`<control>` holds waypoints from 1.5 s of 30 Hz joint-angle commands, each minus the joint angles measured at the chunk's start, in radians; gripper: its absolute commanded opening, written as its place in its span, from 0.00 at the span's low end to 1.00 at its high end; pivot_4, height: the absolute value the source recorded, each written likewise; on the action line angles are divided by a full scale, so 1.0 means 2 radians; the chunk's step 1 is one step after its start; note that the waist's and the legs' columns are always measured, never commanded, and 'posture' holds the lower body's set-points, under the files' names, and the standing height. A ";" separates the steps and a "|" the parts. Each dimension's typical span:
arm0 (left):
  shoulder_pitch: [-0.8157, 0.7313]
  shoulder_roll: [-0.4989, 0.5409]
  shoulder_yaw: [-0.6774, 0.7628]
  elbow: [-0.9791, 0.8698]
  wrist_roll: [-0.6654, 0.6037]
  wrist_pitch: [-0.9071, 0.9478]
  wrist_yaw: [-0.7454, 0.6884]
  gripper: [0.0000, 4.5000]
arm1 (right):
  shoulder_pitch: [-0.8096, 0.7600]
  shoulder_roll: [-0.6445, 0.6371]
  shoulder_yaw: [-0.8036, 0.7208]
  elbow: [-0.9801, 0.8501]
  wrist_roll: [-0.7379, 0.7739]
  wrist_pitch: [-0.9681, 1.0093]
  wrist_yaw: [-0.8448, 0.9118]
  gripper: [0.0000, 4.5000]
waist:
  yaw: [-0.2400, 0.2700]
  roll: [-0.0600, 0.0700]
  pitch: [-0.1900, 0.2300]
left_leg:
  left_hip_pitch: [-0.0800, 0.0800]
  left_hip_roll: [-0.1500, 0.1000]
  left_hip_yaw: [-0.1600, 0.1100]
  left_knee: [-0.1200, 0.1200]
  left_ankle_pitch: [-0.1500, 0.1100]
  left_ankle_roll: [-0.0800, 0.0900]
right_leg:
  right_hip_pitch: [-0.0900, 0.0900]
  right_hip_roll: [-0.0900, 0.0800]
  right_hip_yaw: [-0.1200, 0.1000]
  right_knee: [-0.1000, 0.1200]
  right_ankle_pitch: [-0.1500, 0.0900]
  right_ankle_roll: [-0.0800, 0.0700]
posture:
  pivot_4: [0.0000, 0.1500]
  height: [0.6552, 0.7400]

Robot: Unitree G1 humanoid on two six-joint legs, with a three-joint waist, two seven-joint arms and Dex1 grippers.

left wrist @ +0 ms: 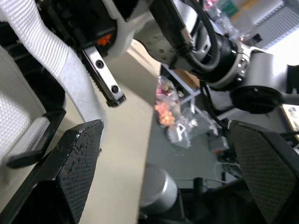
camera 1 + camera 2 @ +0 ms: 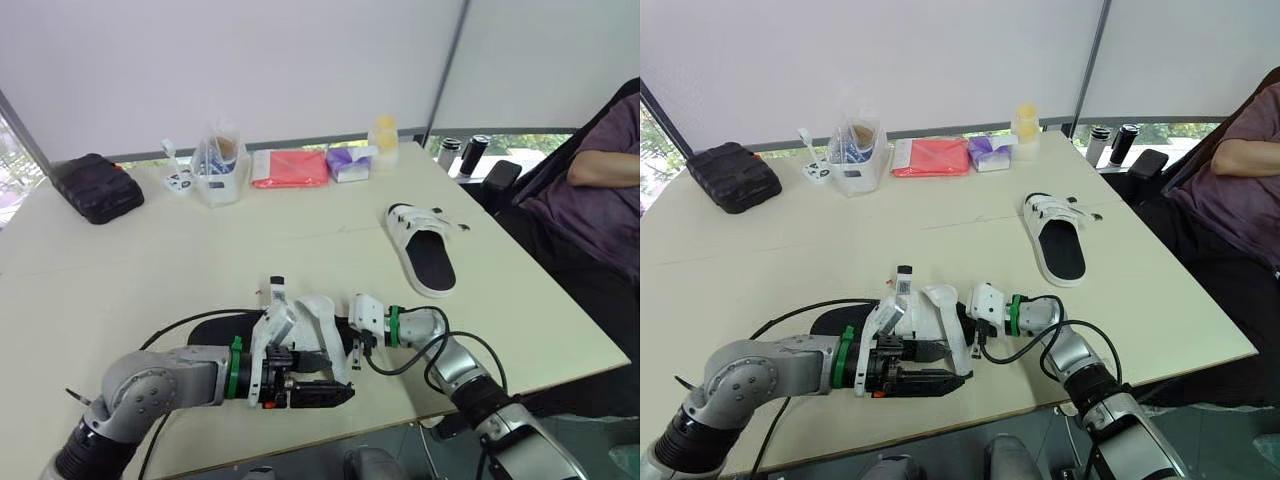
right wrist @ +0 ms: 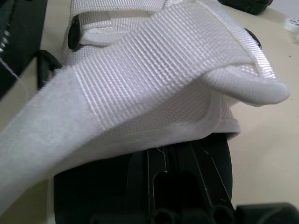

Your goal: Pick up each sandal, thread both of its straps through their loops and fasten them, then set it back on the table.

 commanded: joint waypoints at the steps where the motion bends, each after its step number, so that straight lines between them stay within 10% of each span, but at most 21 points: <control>1: 0.000 0.003 0.011 -0.016 0.013 -0.002 -0.001 0.99 | 0.038 -0.011 0.024 0.066 -0.054 0.050 -0.015 0.00 | 0.000 0.000 0.000 | 0.000 0.000 0.000 0.000 0.000 0.000 | 0.000 0.000 0.000 0.000 0.000 0.000 | 1.00 1.00; 25: -0.039 -0.060 -0.003 0.017 0.055 0.002 0.018 0.99 | 0.028 -0.005 0.023 0.078 -0.057 0.047 -0.020 0.00 | -0.001 0.002 -0.001 | 0.000 0.005 0.002 0.001 -0.002 -0.003 | 0.000 0.003 -0.002 -0.007 0.000 0.000 | 1.00 1.00; 34: -0.024 -0.041 0.045 0.006 0.022 0.018 -0.023 0.17 | 0.031 -0.010 0.019 0.072 -0.056 0.050 -0.023 0.00 | -0.001 0.002 -0.001 | 0.000 0.006 0.002 0.001 -0.002 -0.003 | 0.000 0.004 -0.001 -0.007 0.000 0.000 | 1.00 1.00; 45: -0.017 -0.001 0.110 -0.005 -0.005 0.019 0.000 0.17 | 0.026 -0.005 0.019 0.083 -0.057 0.047 -0.027 0.00 | -0.001 0.003 -0.001 | -0.001 0.007 0.002 0.002 -0.003 -0.006 | -0.003 0.004 -0.002 -0.007 0.000 0.000 | 1.00 1.00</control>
